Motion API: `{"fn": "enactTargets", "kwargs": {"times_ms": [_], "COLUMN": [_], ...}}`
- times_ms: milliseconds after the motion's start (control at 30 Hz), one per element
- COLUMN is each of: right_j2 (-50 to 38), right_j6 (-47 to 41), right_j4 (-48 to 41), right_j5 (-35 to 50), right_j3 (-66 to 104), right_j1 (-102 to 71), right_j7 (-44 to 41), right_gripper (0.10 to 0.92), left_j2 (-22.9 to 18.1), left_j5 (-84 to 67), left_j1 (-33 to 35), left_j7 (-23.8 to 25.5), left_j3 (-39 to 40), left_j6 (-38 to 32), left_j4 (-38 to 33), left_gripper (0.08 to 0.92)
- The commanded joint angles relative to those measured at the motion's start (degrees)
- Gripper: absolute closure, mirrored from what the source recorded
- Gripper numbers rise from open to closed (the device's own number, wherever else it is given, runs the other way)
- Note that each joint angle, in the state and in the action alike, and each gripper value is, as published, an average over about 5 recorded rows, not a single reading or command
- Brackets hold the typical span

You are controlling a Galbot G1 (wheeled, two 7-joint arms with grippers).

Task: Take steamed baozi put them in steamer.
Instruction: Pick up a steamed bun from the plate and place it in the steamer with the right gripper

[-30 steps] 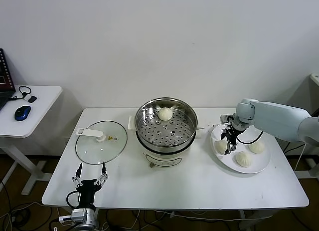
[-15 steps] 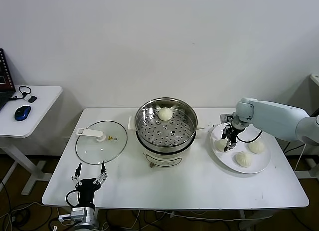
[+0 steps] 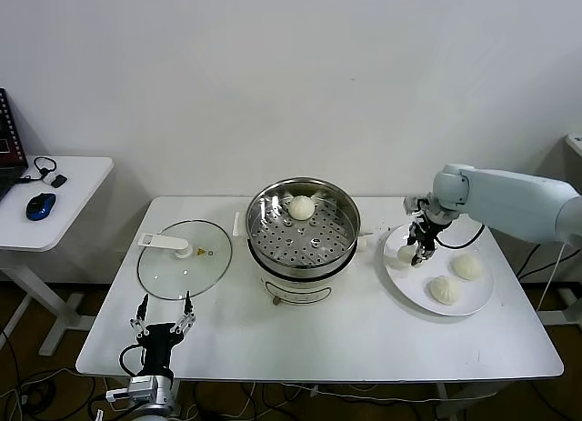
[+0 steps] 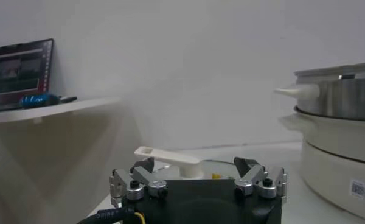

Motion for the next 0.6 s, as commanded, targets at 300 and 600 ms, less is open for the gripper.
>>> {"fn": "enactTargets", "kwargs": {"times_ms": [300,600], "right_j2": [6.3,15.0], "right_j6": [-2.7,-5.2], "right_j4": [19.1,17.3], "right_j5": [18.7,22.0], "right_j3": [-13.6,-6.8], "right_j1": [33.3,28.5], "right_j7": [-1.2,1.9], "right_gripper": [0.491,0.490], "left_j2": [0.3,0.4], "left_j5": [0.6,1.2], "left_j1": [-0.1,0.9], "left_j7": [0.2,0.2], "left_j3": [1.5,2.0], "left_j6": [0.9,0.6], "left_j4": [-1.3,-2.3], "left_gripper": [0.177,0.177]}}
